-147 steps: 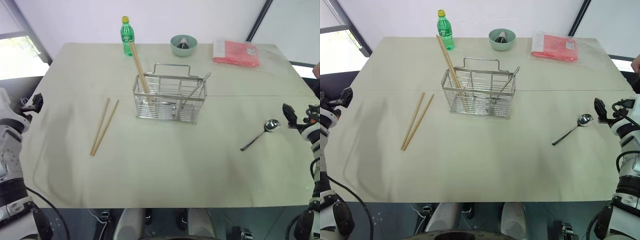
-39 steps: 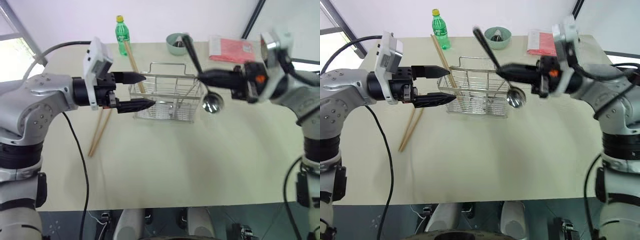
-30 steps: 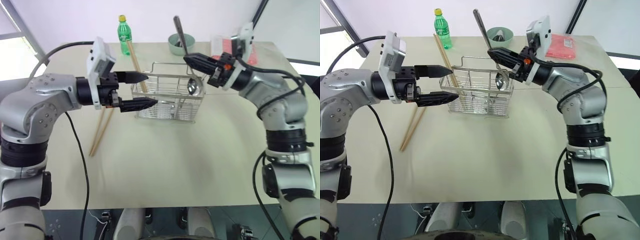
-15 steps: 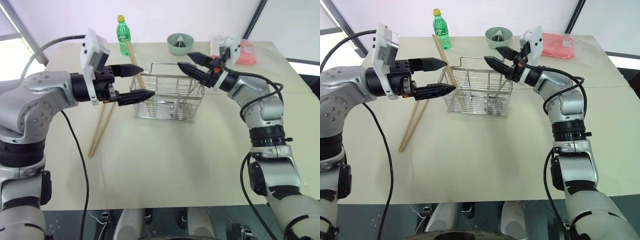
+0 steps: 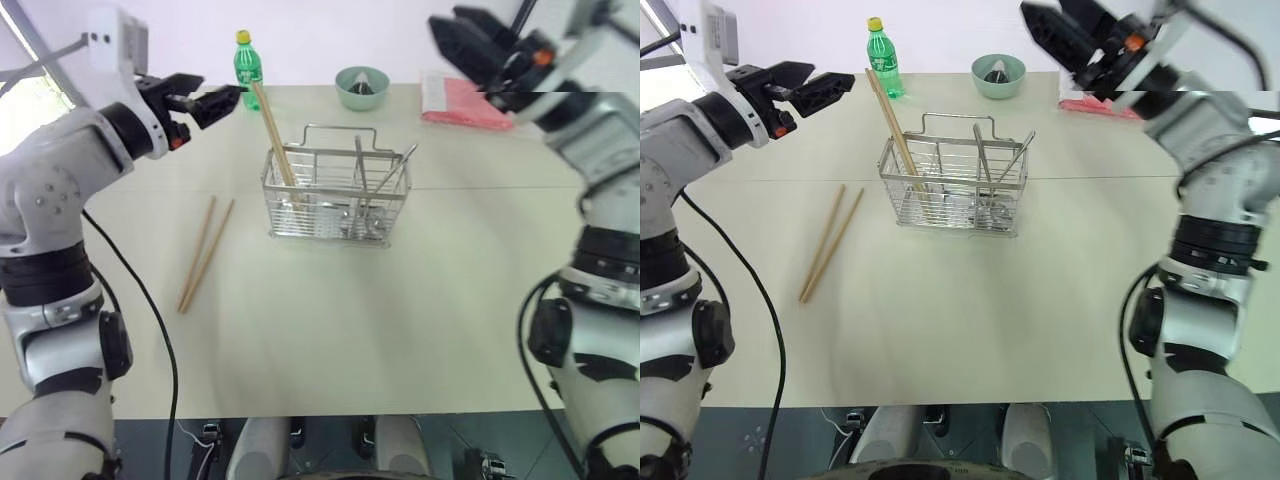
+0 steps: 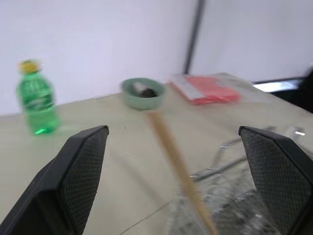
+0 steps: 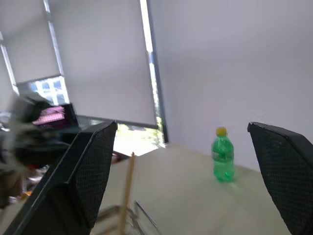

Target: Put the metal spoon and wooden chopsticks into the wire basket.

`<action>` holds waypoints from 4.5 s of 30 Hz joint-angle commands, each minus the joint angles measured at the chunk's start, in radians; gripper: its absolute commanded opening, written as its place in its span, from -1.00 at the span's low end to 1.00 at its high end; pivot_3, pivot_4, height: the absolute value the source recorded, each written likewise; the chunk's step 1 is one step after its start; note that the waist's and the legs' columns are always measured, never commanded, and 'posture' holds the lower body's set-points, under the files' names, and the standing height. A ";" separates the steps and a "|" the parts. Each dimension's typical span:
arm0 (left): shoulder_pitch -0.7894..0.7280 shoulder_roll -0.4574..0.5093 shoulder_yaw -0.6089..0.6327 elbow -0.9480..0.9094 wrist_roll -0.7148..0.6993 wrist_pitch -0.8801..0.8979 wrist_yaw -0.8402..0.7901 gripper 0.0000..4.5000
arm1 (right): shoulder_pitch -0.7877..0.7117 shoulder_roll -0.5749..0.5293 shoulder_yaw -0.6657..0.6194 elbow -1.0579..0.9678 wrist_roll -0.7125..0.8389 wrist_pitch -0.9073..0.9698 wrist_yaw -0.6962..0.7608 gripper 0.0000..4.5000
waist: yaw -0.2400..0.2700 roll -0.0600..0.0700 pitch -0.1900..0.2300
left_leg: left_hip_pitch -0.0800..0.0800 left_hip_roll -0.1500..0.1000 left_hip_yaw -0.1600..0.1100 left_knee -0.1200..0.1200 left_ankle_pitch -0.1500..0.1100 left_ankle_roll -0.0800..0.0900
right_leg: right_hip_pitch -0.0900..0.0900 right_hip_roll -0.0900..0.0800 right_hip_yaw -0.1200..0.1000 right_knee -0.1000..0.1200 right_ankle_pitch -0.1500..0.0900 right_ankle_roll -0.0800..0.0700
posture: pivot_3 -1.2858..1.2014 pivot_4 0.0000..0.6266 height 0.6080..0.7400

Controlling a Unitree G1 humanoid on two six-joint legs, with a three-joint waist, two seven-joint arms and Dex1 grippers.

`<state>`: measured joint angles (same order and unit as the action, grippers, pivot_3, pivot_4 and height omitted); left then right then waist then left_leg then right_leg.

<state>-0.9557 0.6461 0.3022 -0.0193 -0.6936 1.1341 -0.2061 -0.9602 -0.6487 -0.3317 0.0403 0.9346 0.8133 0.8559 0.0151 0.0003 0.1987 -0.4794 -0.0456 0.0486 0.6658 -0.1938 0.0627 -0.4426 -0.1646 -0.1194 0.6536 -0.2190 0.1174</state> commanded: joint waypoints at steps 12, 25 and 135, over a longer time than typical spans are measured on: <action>0.135 -0.055 -0.105 0.181 0.247 0.122 0.118 1.00 | 0.339 -0.196 -0.024 -0.365 0.261 0.211 0.170 0.95 | 0.007 -0.001 0.000 | 0.000 0.000 0.002 0.000 -0.002 -0.002 | 0.000 -0.004 0.000 -0.004 0.001 0.000 | 0.03 -0.52 -0.05; 0.081 -0.079 -0.284 0.521 0.410 -0.071 -0.066 1.00 | 0.348 -0.192 -0.055 -0.366 0.310 0.186 0.086 0.95 | 0.028 -0.001 -0.001 | 0.000 0.001 0.002 0.000 -0.002 -0.003 | 0.000 -0.005 -0.001 -0.008 0.003 -0.002 | 0.03 -0.52 -0.05; 0.042 -0.225 -0.379 0.409 0.474 -0.029 -0.119 0.38 | 0.494 -0.248 -0.112 -0.389 0.354 0.107 -0.042 0.96 | 0.030 -0.002 -0.002 | -0.014 0.006 0.001 0.011 -0.006 0.004 | -0.003 0.000 -0.003 -0.023 0.014 0.003 | 0.03 -0.52 -0.05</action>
<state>-0.9139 0.4372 -0.0805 0.3615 -0.2252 1.1034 -0.3141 -0.4609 -0.8791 -0.4052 -0.3239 1.2803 0.9434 0.8121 0.0453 -0.0015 0.1967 -0.4935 -0.0402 0.0498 0.6767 -0.1997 0.0670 -0.4457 -0.1644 -0.1221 0.6310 -0.2047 0.1208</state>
